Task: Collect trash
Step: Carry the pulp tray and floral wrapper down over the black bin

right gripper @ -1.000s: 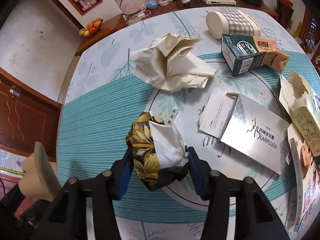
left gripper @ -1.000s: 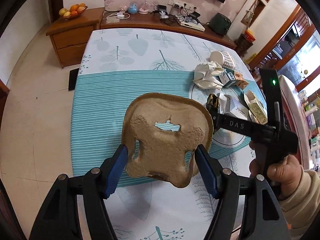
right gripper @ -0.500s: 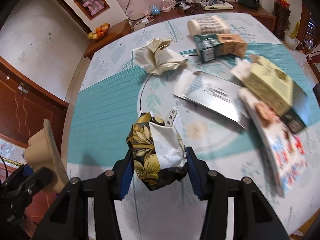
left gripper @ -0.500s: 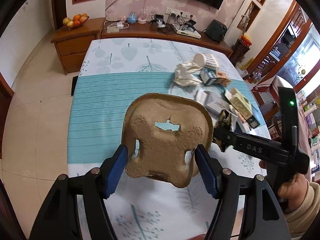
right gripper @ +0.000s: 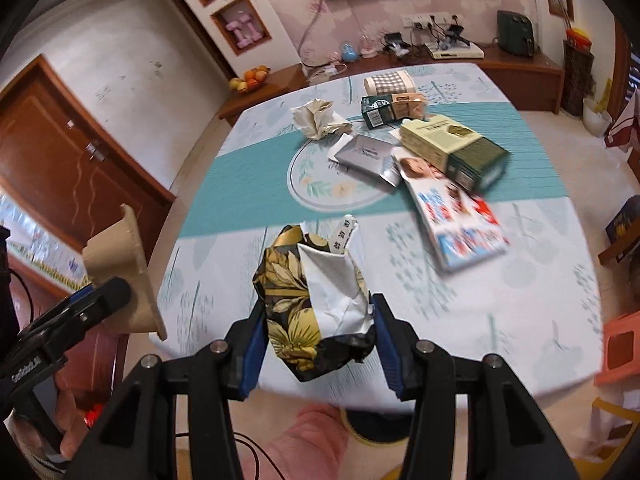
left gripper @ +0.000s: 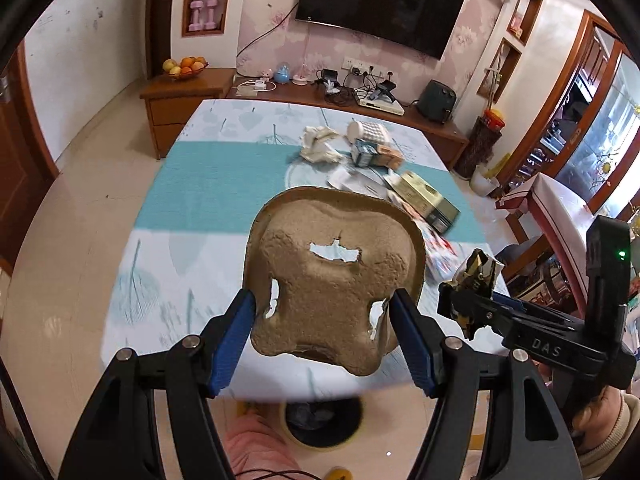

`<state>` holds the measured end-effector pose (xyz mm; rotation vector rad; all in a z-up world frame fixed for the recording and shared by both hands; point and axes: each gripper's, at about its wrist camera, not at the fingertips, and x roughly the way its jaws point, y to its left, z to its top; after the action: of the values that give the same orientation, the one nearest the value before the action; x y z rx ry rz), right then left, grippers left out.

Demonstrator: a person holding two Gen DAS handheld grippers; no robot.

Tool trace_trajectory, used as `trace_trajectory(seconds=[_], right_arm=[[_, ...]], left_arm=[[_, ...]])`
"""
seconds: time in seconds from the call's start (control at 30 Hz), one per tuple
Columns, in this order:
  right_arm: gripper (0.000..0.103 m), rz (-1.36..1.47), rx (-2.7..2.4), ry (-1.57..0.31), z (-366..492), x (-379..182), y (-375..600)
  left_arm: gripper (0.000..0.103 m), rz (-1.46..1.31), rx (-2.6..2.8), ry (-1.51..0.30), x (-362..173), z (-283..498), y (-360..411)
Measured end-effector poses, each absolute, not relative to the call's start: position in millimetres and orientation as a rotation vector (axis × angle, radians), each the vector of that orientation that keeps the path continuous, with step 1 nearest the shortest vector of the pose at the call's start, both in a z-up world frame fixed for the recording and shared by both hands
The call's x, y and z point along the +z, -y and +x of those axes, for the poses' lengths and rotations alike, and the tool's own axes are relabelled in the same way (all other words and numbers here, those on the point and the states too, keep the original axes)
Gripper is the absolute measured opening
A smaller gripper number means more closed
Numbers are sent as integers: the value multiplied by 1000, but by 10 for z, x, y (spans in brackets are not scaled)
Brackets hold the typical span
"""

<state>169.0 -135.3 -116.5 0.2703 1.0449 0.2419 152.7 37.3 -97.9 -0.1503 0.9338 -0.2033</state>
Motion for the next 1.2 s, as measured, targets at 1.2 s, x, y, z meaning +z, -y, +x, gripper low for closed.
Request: trace_trajectory(seconds=[1.2], right_arm=[[49, 491, 9, -1405, 231, -4068, 1916]], left_arm=[[68, 44, -334, -1401, -4245, 604, 710]])
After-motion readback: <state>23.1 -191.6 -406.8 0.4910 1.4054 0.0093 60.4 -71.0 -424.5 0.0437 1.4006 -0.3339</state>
